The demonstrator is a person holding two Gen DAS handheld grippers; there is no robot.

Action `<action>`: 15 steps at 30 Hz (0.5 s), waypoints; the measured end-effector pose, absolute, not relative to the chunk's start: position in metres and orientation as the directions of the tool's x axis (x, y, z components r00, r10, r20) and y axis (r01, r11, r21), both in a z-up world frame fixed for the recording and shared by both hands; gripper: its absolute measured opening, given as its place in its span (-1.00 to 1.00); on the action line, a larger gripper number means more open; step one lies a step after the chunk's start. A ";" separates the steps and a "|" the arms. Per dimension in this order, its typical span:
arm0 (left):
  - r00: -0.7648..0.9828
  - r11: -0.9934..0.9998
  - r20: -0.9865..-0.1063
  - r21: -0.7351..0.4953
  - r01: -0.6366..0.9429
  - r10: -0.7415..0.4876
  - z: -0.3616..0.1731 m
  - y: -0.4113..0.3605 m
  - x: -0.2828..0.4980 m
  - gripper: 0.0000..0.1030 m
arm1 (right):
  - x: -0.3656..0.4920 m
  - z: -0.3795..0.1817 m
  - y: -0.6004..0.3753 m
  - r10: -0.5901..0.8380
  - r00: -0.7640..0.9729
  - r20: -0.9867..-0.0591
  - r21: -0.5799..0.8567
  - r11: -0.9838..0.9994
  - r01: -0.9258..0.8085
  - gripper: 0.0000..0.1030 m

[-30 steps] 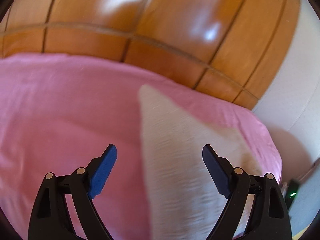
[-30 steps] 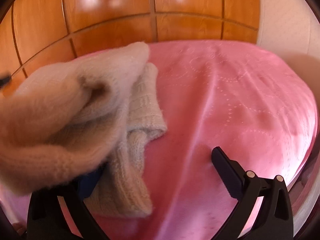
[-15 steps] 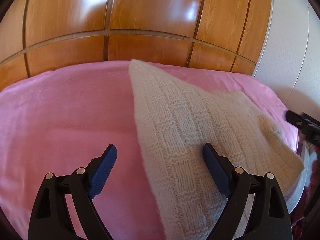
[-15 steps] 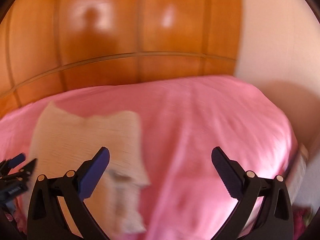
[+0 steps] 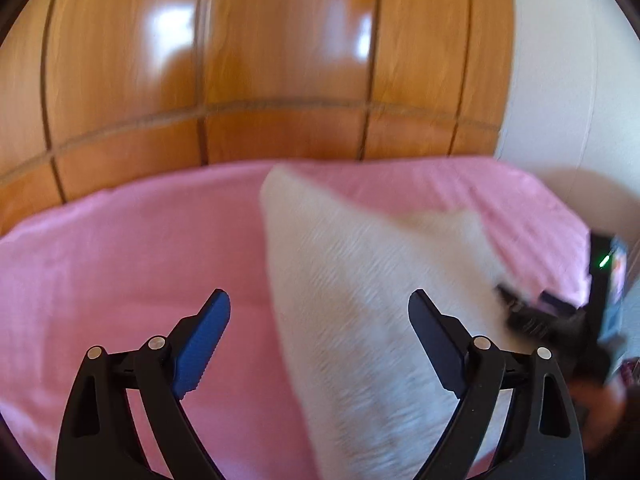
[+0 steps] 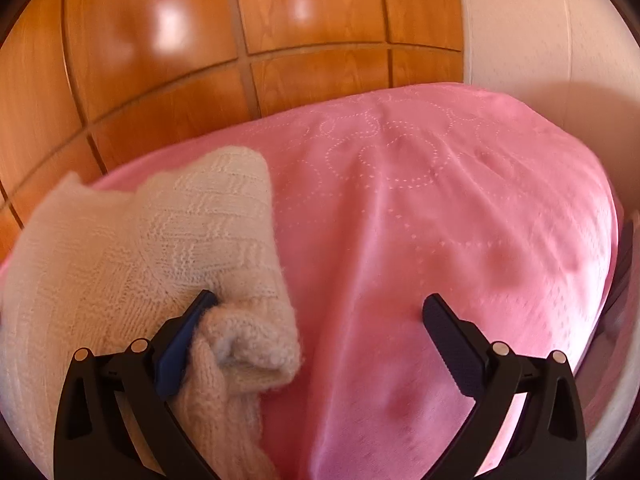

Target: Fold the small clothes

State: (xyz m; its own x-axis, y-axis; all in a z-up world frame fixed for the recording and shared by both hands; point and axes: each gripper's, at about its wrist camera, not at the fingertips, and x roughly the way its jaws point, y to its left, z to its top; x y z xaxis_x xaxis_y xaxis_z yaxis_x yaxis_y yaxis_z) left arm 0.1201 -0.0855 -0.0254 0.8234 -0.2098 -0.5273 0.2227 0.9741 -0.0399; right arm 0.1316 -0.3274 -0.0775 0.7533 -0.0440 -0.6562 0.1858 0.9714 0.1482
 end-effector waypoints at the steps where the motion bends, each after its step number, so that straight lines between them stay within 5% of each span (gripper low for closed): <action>1: 0.823 0.970 -0.524 -0.023 0.243 -0.219 -0.021 -0.092 0.123 0.74 | 0.131 -0.079 -0.328 -0.043 0.762 -0.646 0.158 0.969 0.189 0.96; 9: 0.773 0.970 -0.632 0.149 0.190 -0.055 -0.055 -0.125 0.191 0.78 | 0.128 -0.082 -0.332 -0.019 0.783 -0.622 0.234 0.950 0.209 0.96; 15: 0.702 0.972 -0.683 -0.057 0.228 -0.204 -0.089 -0.097 0.220 0.82 | 0.127 -0.080 -0.322 -0.034 0.789 -0.613 0.194 0.962 0.192 0.96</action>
State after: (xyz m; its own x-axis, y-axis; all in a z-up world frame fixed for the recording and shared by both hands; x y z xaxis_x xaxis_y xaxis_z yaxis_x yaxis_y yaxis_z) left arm 0.2201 -0.0967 -0.0889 0.7017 -0.2044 -0.6826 0.2277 0.9721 -0.0570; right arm 0.1271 -0.3223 -0.0801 0.7891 -0.0345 -0.6133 0.1925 0.9620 0.1936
